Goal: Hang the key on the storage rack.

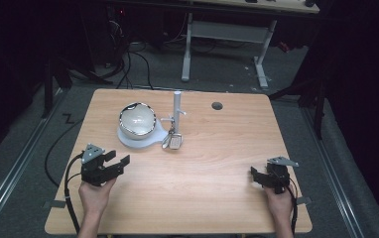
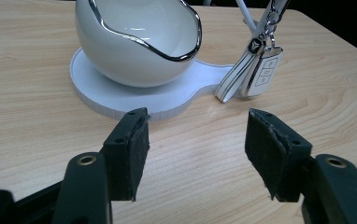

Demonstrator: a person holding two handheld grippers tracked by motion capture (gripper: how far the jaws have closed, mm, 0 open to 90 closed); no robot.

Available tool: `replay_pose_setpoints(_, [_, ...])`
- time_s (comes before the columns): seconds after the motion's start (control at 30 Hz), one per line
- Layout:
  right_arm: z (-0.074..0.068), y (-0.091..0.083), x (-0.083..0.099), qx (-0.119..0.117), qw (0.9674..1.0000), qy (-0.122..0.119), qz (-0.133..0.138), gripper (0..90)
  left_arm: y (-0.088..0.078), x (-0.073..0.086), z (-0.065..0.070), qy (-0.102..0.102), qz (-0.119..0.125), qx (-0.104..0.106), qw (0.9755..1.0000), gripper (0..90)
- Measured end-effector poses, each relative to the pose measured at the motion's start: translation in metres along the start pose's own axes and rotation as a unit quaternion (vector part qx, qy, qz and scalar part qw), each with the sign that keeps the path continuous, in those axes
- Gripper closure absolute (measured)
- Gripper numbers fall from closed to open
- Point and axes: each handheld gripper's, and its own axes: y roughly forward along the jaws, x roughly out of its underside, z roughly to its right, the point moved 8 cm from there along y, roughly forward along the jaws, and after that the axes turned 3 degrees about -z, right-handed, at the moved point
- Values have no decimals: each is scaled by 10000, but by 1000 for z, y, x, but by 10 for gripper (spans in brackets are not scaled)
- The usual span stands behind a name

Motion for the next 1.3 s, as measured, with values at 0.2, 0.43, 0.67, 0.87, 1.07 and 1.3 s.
replay_pose_setpoints(0.2, [0, 0, 0, 0, 10000, -4, 2, 279, 1, 4, -2, -6, -45, -35, 10000, 398])
replay_pose_setpoints(0.43, [0, 0, 0, 1, 10000, -4, 2, 279, 1, 9, -4, -23, -102, -84, 9999, 394])
replay_pose_setpoints(0.67, [0, 0, 0, 1, 10000, -5, 2, 279, 3, 13, -6, -22, -166, -142, 9998, 389])
replay_pose_setpoints(0.87, [0, 0, 0, 2, 10000, -3, 1, 279, 4, 18, -8, -42, -213, -176, 9996, 386])
replay_pose_setpoints(1.07, [0, 0, 0, 3, 10000, -4, 1, 279, 5, 22, -10, -68, -227, -193, 9995, 384])
replay_pose_setpoints(1.3, [0, 0, 0, 2, 10000, -3, 1, 279, 5, 26, -12, -99, -265, -221, 9994, 380])
